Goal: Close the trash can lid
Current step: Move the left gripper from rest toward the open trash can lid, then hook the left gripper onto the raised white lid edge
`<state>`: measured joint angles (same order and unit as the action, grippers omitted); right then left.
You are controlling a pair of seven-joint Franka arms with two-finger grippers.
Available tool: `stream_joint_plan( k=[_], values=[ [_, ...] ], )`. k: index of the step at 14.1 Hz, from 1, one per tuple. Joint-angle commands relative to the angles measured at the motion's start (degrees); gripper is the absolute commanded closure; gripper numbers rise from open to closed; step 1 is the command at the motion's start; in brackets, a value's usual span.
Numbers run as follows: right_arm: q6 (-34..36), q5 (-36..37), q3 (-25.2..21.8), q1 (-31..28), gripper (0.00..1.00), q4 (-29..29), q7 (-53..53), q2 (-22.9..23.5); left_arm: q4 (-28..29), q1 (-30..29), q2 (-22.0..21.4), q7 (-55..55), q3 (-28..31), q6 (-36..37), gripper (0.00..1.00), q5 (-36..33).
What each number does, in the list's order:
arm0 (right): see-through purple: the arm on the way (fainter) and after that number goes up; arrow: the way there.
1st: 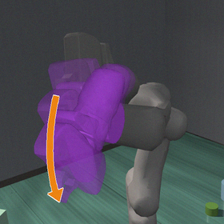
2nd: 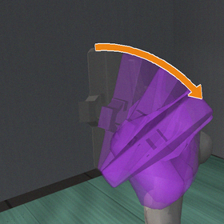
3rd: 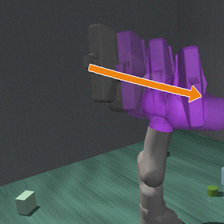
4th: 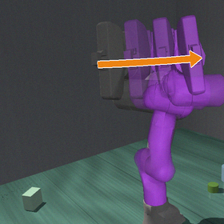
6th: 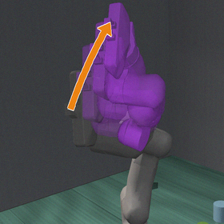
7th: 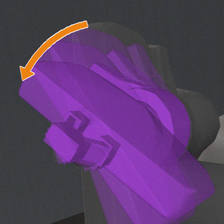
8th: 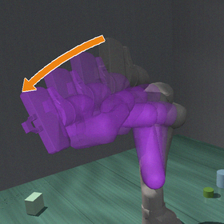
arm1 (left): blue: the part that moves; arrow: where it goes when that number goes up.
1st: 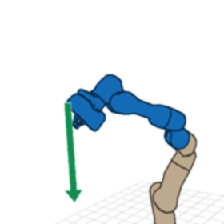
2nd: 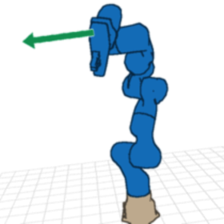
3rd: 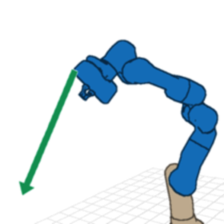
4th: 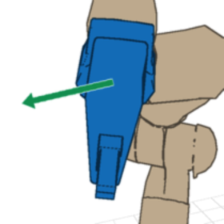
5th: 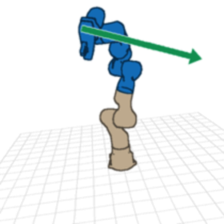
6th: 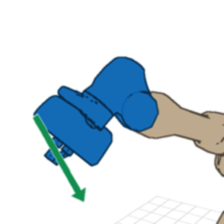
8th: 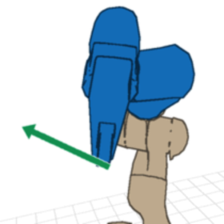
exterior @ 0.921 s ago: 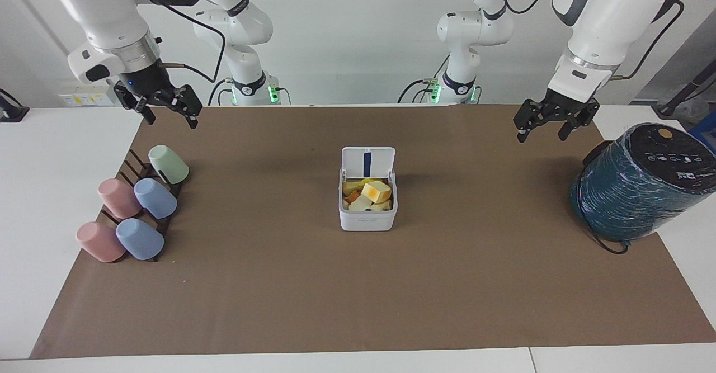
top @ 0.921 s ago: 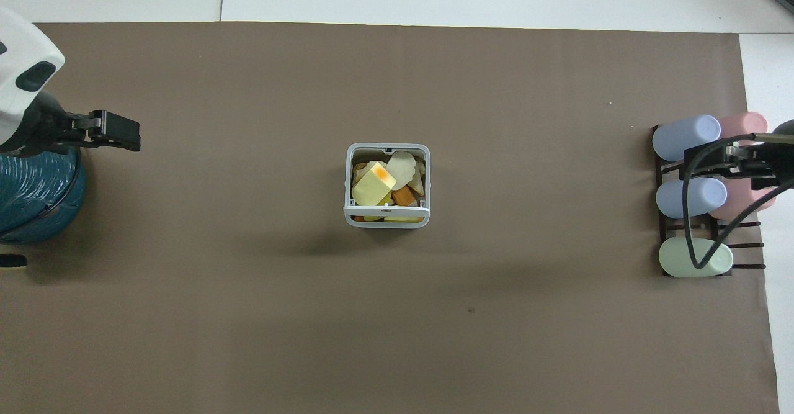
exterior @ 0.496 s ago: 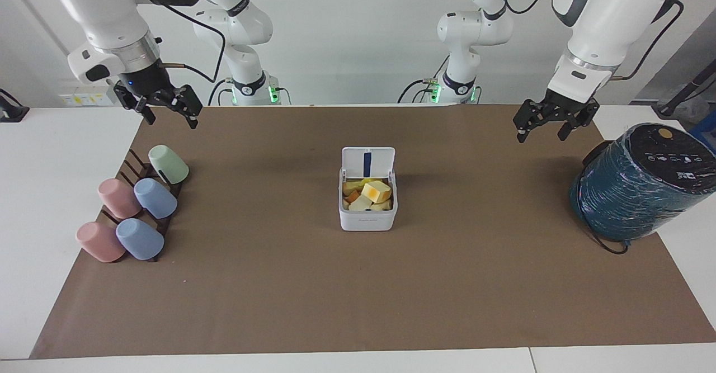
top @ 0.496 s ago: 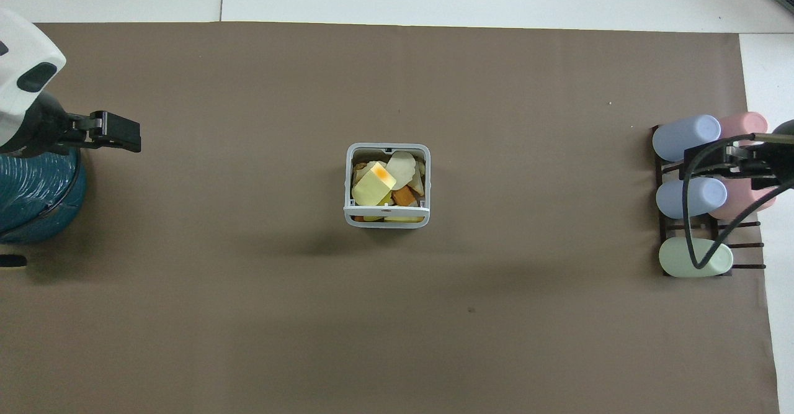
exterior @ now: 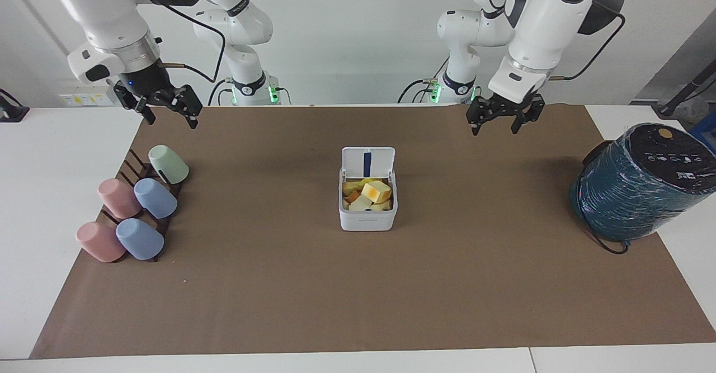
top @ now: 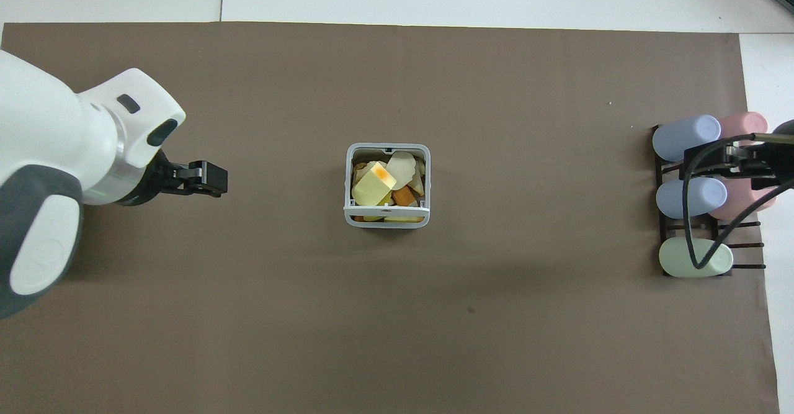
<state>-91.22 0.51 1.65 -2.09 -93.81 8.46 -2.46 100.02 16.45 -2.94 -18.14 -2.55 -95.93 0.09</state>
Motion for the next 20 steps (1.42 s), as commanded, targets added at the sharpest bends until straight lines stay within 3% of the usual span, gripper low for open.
stream_joint_plan(
  k=[1, 4, 6, 9, 15, 20],
  values=[
    [-0.3, 0.6, 0.3, -0.6, 0.0, -1.5, -1.9, -1.4, 7.5, 5.4, -4.7, -8.6, 0.7, -4.3, 0.39, 1.8],
    [-0.3, 0.6, 0.3, -0.6, 0.0, -1.5, -1.9, -1.4, 14.2, 10.9, -8.0, -15.9, 0.7, -9.1, 0.58, 2.9],
    [-0.3, 0.6, 0.3, -0.6, 0.0, -1.5, -1.9, -1.4, 15.3, 13.5, -8.7, -18.9, 0.7, -9.6, 0.64, 3.3],
    [-0.4, 0.6, 0.3, -0.6, 0.0, -1.5, -1.9, -1.4, 17.0, 16.3, -9.0, -22.3, 0.7, -13.5, 0.84, 6.5],
    [-0.4, 0.6, 0.3, -0.6, 0.0, -1.5, -1.9, -1.4, 20.2, 21.2, -6.9, -33.5, 0.7, -28.3, 0.86, 6.6],
    [-0.4, 0.6, 0.3, -0.6, 0.0, -1.5, -1.9, -1.4, 20.2, 22.4, -1.7, -38.6, 0.7, -39.2, 0.86, 6.5]
  ],
)
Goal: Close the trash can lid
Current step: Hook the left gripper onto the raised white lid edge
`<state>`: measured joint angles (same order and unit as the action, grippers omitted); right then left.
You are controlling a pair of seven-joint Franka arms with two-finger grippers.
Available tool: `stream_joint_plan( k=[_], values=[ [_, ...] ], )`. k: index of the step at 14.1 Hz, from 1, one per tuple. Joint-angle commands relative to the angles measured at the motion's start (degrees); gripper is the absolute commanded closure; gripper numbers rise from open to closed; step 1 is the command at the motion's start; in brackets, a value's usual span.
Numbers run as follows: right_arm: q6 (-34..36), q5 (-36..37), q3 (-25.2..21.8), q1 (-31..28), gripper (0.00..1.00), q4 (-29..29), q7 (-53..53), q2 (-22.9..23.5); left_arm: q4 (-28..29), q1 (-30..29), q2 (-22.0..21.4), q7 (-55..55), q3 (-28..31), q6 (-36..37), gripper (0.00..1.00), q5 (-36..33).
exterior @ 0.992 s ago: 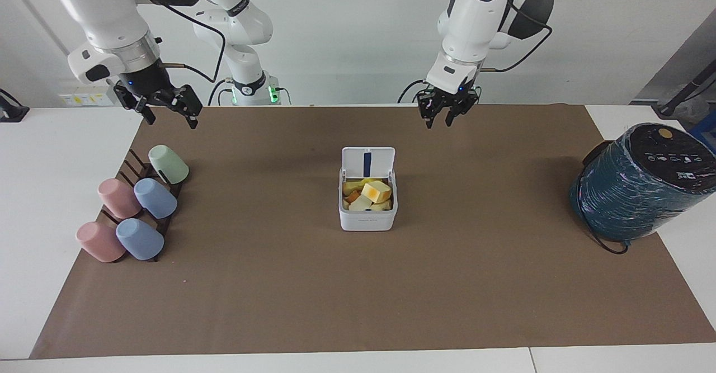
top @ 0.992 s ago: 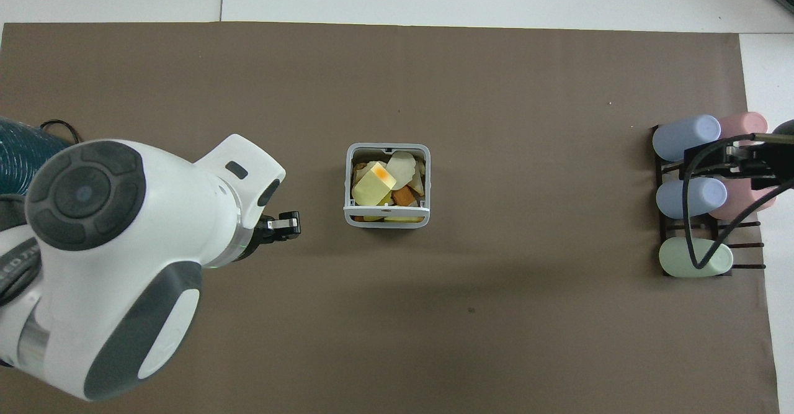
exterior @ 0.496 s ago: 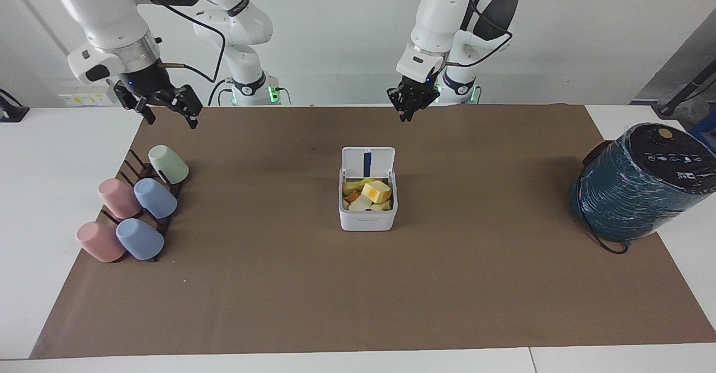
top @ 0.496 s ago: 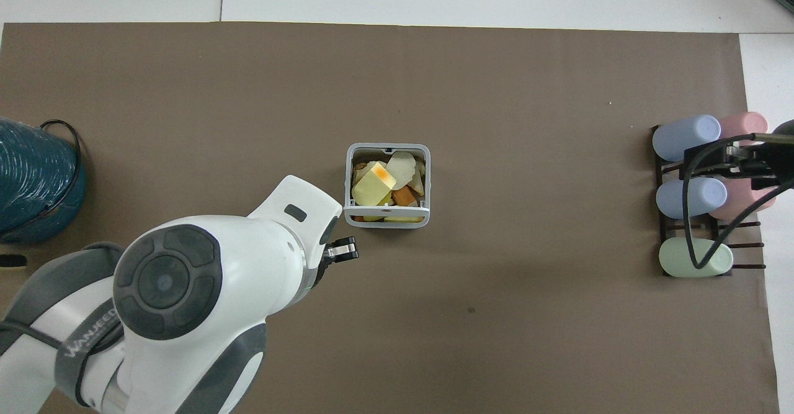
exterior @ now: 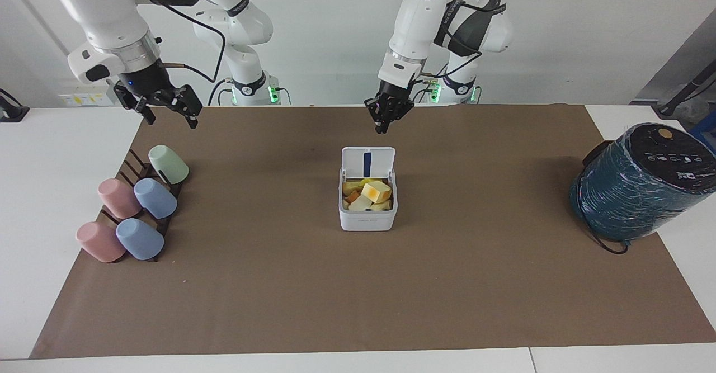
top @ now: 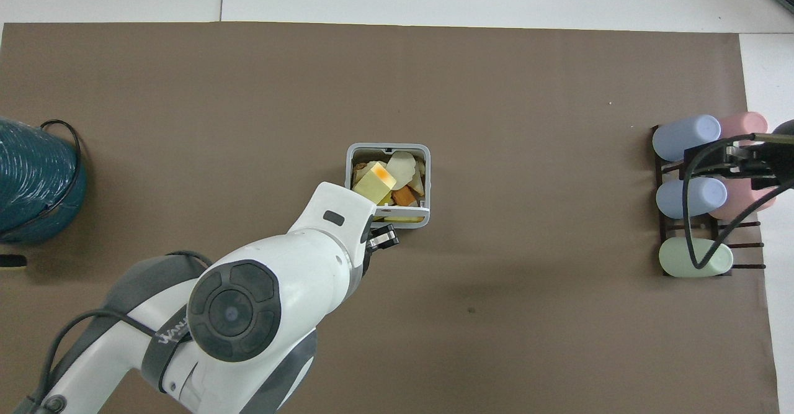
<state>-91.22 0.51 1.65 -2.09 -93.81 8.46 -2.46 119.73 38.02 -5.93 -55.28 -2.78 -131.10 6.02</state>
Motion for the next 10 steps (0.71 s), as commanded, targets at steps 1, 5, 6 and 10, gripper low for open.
stream_joint_plan(
  k=[1, 5, 6, 10],
  values=[
    [-0.4, 0.6, 0.3, -0.6, 0.0, -1.5, -1.9, -1.4, 0.4, 0.5, 1.4, -1.3, 0.9, -5.1, 0.87, 0.6],
    [-0.4, 0.6, 0.3, -0.6, 0.0, -1.5, -1.9, -1.4, 0.0, -1.5, 3.4, -1.4, 1.0, -9.6, 0.96, 0.6],
    [-0.3, 0.6, 0.3, -0.6, 0.0, -1.5, -1.9, -1.4, -0.3, -2.2, 3.7, -1.3, 1.0, -10.4, 0.96, 0.6],
    [-0.3, 0.6, 0.3, -0.6, 0.0, -1.5, -1.8, -1.4, -2.4, -2.3, 8.1, -1.3, 1.0, -14.7, 0.96, 1.5]
  ],
)
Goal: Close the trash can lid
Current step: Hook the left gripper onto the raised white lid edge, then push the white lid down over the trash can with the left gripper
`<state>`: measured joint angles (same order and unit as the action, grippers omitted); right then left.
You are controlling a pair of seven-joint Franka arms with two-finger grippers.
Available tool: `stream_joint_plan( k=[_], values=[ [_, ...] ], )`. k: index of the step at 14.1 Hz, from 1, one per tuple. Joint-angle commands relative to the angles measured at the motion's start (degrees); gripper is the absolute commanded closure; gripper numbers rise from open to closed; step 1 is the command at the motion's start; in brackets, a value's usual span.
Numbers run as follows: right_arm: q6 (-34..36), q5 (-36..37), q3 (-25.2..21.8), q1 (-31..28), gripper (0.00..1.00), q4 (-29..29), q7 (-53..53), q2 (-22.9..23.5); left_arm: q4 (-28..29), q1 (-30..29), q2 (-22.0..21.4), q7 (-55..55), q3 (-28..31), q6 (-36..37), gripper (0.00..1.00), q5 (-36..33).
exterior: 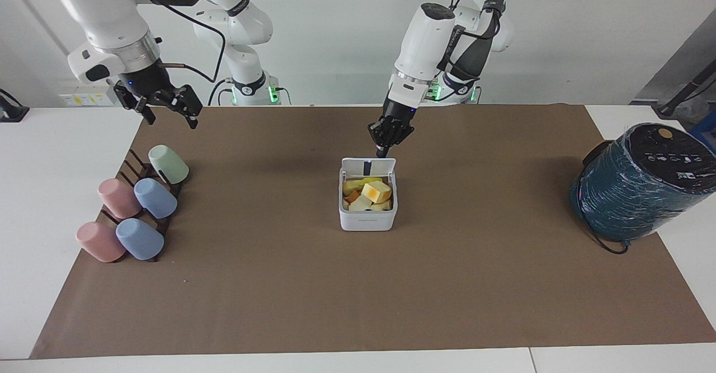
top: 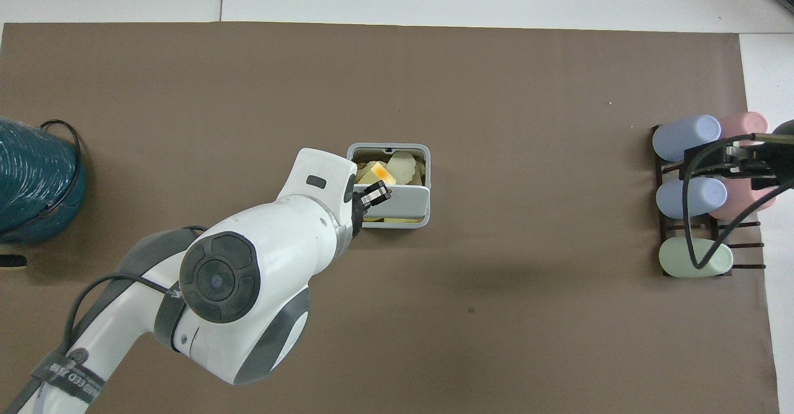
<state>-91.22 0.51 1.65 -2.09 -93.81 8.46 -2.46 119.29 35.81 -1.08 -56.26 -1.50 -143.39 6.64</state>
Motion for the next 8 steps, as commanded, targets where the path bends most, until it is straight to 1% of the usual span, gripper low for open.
stream_joint_plan(
  k=[1, 4, 8],
  values=[
    [-0.3, 0.6, 0.3, -0.6, 0.0, -1.5, -1.9, -1.4, -2.0, -0.1, 4.1, -0.3, -0.3, -3.6, 0.96, 0.9],
    [-0.3, 0.6, 0.3, -0.6, 0.0, -1.5, -1.9, -1.4, -2.4, -0.2, 4.9, -0.3, -0.3, -6.1, 0.97, 1.6],
    [-0.3, 0.6, 0.3, -0.6, 0.0, -1.6, -1.9, -1.4, -4.1, -0.9, 7.6, -0.3, -0.3, -7.9, 0.97, 2.2]
  ],
)
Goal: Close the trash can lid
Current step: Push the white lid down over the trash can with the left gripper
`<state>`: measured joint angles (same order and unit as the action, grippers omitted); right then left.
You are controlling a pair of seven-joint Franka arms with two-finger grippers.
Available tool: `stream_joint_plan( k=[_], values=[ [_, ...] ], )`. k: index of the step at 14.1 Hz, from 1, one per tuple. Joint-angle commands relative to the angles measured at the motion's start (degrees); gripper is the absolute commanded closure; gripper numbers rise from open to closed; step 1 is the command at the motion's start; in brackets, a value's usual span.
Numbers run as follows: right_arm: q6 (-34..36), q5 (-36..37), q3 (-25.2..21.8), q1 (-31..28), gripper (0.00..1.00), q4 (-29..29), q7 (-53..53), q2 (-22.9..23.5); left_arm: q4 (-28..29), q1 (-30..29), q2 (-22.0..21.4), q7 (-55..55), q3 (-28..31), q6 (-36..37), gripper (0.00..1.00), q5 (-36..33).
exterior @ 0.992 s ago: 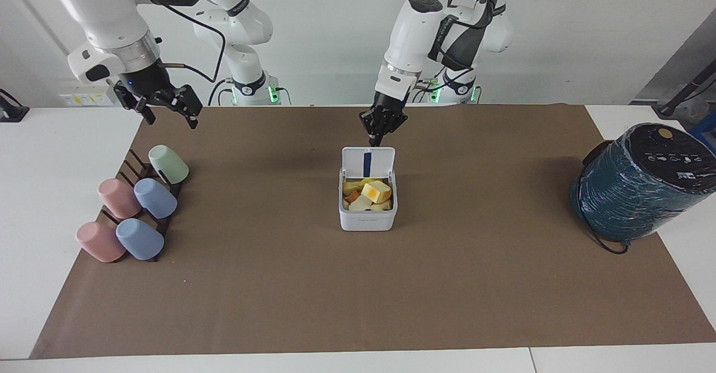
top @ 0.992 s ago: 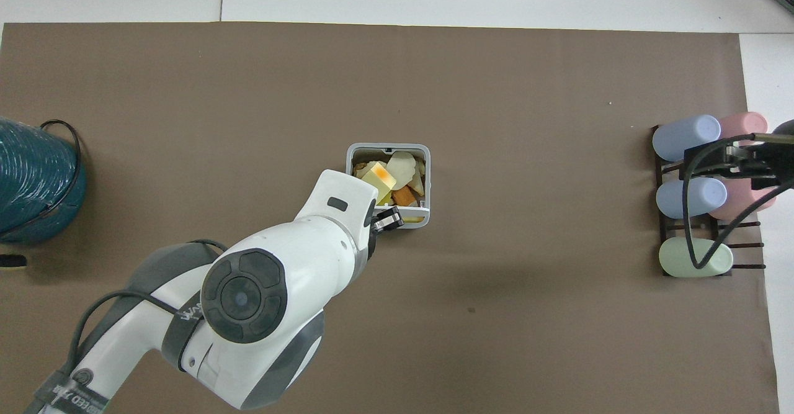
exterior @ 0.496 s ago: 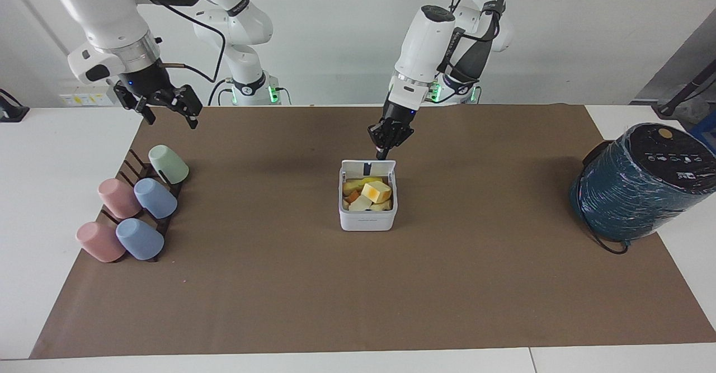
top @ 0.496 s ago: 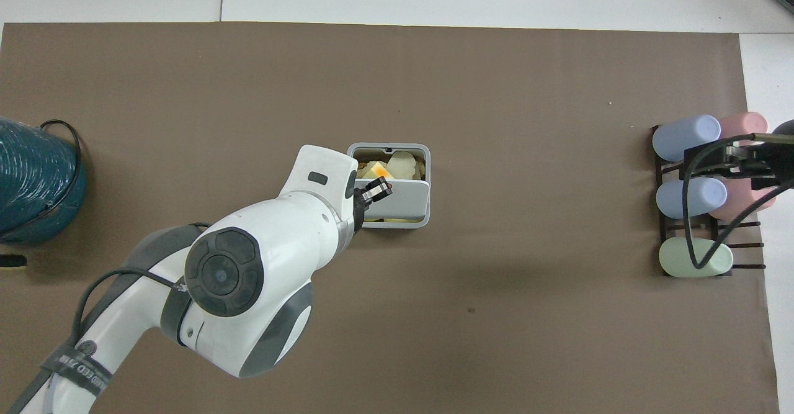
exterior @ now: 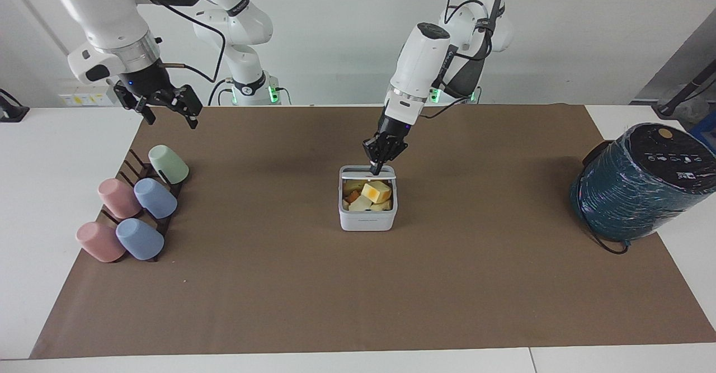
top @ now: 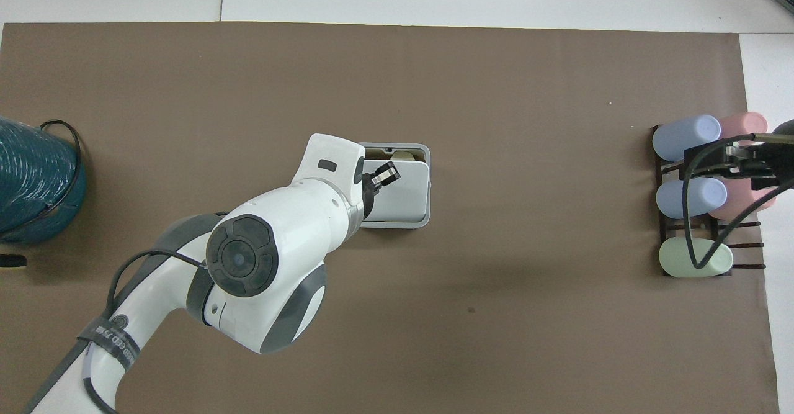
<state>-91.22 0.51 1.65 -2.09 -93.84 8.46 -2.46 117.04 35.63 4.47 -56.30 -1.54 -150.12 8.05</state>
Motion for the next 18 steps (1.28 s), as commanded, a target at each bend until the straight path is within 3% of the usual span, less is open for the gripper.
stream_joint_plan(
  k=[1, 8, 18],
  values=[
    [-0.3, 0.6, 0.3, -0.6, 0.0, -1.6, -1.9, -1.4, -1.8, -0.7, 2.2, -0.1, -0.2, -1.3, 0.97, 0.8],
    [-0.3, 0.6, 0.3, -0.6, 0.0, -1.6, -1.9, -1.4, -3.5, -0.7, 7.3, 0.0, -0.2, -5.0, 0.98, 0.7],
    [-0.3, 0.6, 0.3, -0.5, 0.0, -1.6, -1.9, -1.4, -3.9, -1.8, 10.4, 0.3, -0.1, -7.2, 0.98, 0.7]
  ],
)
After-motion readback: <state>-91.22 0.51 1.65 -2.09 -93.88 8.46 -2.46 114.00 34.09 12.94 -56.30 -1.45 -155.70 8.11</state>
